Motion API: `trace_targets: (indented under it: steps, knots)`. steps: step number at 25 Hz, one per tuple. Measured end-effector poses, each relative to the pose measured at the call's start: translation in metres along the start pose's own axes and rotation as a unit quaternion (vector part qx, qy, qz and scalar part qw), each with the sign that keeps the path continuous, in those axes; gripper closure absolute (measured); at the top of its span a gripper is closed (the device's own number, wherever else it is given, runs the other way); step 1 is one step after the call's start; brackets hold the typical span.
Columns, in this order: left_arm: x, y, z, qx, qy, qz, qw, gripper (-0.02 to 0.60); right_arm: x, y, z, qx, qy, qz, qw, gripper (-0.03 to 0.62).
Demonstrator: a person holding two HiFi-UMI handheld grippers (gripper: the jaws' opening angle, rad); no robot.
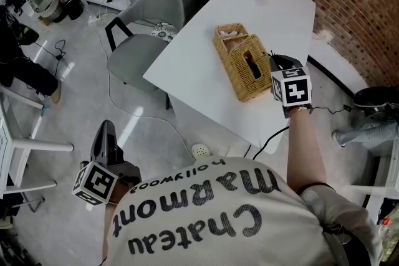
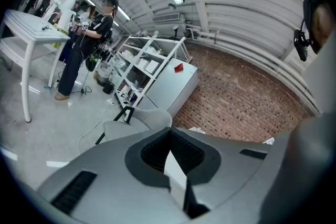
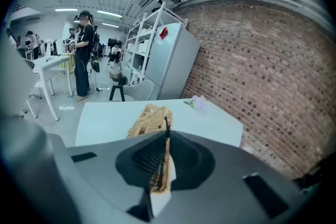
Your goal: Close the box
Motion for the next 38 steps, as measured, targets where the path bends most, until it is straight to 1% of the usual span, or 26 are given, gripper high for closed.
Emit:
trace_targets:
  steps: [9, 22, 25, 38]
  knots:
    - [0.001, 0.004, -0.003, 0.000, 0.000, 0.000, 1.0000, 0.580, -0.004, 0.011, -0.006, 0.009, 0.001, -0.004, 1.000, 0.569]
    - [-0.001, 0.008, -0.009, 0.004, -0.009, -0.001, 1.0000, 0.580, -0.011, 0.020, -0.018, 0.015, 0.000, -0.012, 1.000, 0.571]
    - [-0.004, 0.008, -0.011, 0.003, -0.006, -0.002, 1.0000, 0.580, -0.013, 0.023, -0.017, 0.018, 0.000, -0.013, 1.000, 0.570]
    - [-0.011, 0.011, -0.019, 0.012, -0.008, -0.003, 0.9999, 0.580, -0.018, 0.033, -0.026, 0.028, -0.003, -0.023, 0.999, 0.571]
Point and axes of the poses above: the fingertips, and each gripper's own axes: z backward along the fingers, x to its left, y out of its underside, the point moved 4 cm from there along z, backward along the fingers, and after that the axes turned 5 degrees about x, right-handed, at the moved point
